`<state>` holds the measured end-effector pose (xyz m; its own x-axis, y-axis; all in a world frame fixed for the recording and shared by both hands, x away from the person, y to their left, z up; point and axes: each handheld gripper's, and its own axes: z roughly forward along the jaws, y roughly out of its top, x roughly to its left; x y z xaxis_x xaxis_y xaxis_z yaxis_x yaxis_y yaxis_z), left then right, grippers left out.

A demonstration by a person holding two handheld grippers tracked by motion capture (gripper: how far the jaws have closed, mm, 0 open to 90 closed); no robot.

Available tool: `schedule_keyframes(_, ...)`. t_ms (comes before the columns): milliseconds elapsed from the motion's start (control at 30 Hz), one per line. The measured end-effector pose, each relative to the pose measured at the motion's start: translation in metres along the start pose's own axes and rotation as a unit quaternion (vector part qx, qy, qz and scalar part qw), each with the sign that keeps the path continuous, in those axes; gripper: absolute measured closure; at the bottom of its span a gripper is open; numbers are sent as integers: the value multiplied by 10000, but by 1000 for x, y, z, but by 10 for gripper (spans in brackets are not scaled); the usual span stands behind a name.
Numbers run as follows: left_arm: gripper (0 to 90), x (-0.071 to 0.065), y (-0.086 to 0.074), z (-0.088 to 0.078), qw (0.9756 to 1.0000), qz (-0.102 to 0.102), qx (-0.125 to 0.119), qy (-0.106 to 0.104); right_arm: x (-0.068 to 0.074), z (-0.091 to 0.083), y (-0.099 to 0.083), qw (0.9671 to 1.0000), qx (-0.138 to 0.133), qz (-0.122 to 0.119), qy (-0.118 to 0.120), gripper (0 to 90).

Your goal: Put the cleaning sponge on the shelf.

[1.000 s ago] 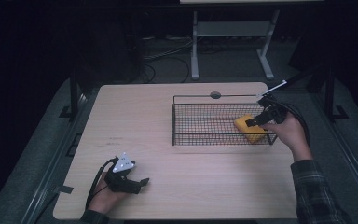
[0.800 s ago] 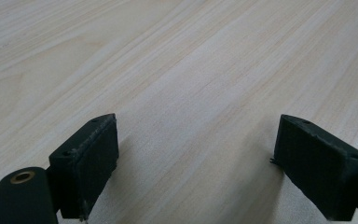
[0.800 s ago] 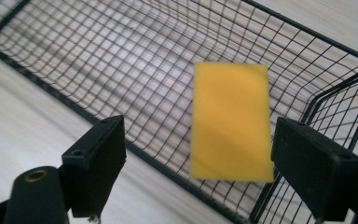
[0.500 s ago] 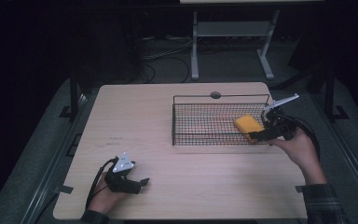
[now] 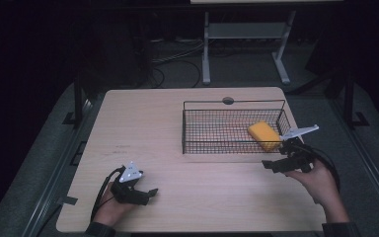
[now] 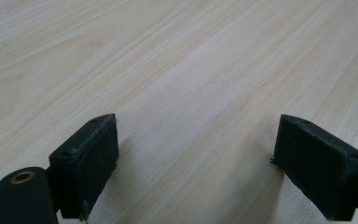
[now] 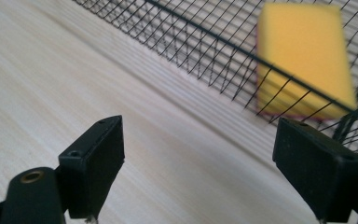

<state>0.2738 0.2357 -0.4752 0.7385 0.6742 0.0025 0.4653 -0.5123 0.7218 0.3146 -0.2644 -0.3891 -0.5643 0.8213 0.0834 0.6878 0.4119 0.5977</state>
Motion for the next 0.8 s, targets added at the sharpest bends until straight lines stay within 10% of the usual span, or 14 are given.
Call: schedule_keyframes(800, 130, 0, 0, 0, 10000, 5, 3, 5, 16, 47, -65, 9989, -143, -265, -353, 82)
